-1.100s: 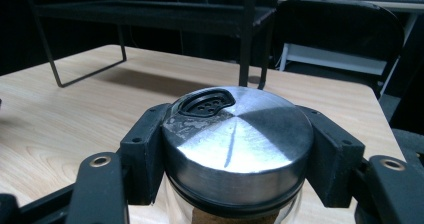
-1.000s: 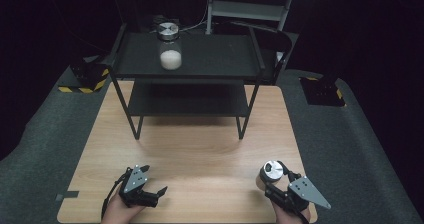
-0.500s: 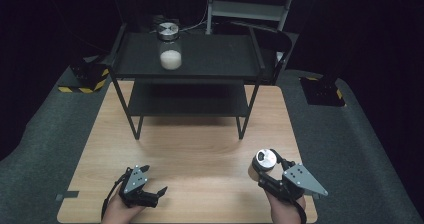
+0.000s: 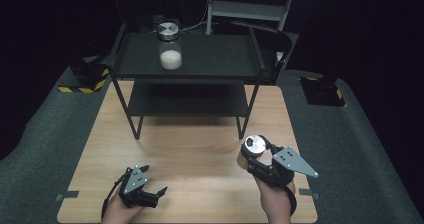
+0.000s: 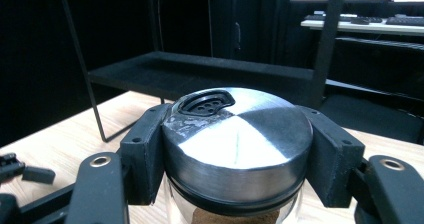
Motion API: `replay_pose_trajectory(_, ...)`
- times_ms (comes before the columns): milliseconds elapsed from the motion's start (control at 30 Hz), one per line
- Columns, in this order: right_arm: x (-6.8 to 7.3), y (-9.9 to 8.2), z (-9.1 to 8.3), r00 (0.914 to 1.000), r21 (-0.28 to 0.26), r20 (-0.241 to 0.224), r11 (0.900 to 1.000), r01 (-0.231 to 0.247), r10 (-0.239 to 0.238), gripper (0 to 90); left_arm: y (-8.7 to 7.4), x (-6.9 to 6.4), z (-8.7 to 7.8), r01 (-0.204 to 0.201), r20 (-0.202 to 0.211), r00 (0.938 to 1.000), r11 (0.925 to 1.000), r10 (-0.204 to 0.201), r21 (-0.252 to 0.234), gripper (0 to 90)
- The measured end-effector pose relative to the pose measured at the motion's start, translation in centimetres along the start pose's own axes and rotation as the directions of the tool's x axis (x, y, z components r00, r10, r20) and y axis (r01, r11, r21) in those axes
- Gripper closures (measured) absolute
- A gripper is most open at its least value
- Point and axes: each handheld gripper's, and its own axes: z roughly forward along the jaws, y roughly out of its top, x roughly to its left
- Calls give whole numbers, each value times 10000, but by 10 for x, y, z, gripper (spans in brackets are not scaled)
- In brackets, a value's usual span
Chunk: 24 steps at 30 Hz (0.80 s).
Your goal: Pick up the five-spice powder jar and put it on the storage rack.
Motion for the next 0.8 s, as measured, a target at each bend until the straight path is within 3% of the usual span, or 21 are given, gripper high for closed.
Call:
replay_pose_trajectory(267, 6, 20, 18, 9994, 42, -194, 9996, 289, -288, 354, -2, 3, -1, 234, 96, 9997, 9997, -233, -87, 10)
replay_pose_trajectory(800, 12, 49, 37, 9983, -219, -382, 9988, 442, -450, 354, -2, 3, -1, 176, 124, 9998, 9998, -175, -97, 10)
